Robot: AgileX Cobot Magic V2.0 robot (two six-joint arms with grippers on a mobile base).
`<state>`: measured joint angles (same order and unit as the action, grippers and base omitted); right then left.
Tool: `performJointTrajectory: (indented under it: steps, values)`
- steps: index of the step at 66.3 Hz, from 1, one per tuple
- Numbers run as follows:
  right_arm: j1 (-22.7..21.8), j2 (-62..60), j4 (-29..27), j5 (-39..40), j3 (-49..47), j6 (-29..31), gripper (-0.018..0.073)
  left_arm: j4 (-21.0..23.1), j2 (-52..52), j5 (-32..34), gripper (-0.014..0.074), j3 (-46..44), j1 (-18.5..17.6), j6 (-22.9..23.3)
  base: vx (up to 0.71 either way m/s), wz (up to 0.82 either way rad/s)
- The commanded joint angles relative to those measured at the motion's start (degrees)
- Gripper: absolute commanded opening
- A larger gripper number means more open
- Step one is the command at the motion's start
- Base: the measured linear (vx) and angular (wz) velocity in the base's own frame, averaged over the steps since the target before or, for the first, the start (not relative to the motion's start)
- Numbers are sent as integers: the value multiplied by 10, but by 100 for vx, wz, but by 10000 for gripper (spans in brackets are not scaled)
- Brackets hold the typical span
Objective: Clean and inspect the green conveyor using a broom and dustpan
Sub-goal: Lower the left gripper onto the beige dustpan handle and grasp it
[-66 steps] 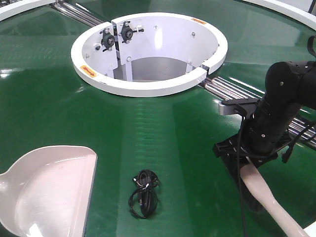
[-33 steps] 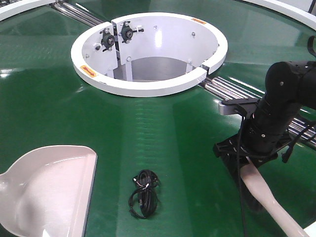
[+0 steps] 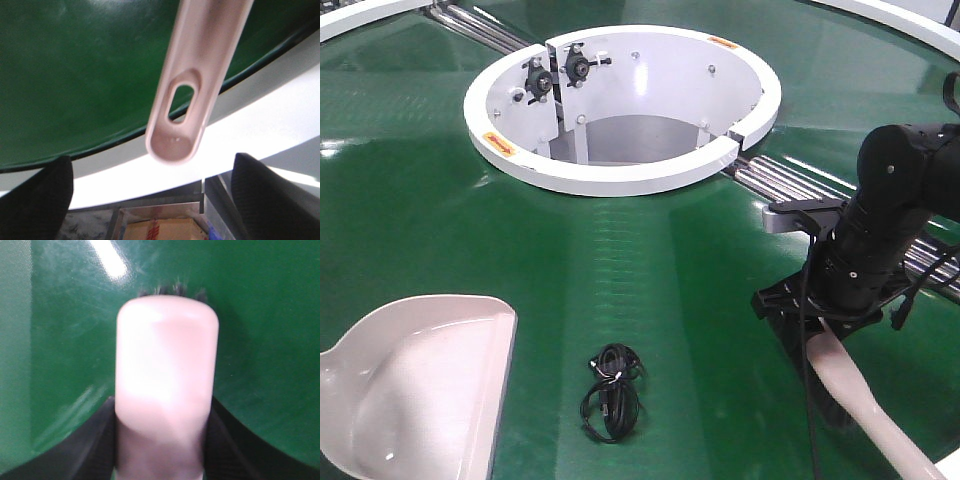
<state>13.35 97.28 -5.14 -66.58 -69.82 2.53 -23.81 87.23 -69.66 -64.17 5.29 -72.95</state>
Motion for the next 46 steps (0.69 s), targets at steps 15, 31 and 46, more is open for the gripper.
performJointTrajectory:
  steps: [15, 31, 46]
  values:
    - [-3, -26, -5, 0, -14, 6, -6, -2, -2, -17, 589, -15, 6, 1, 0, 0]
    - [-3, -26, -5, 0, -14, 6, -6, -2, 35, -10, 589, -15, 13, 0, 0, 0]
    - [-3, -26, -5, 0, -14, 6, -6, -3, 57, -5, 580, -15, 13, 0, 0, 0]
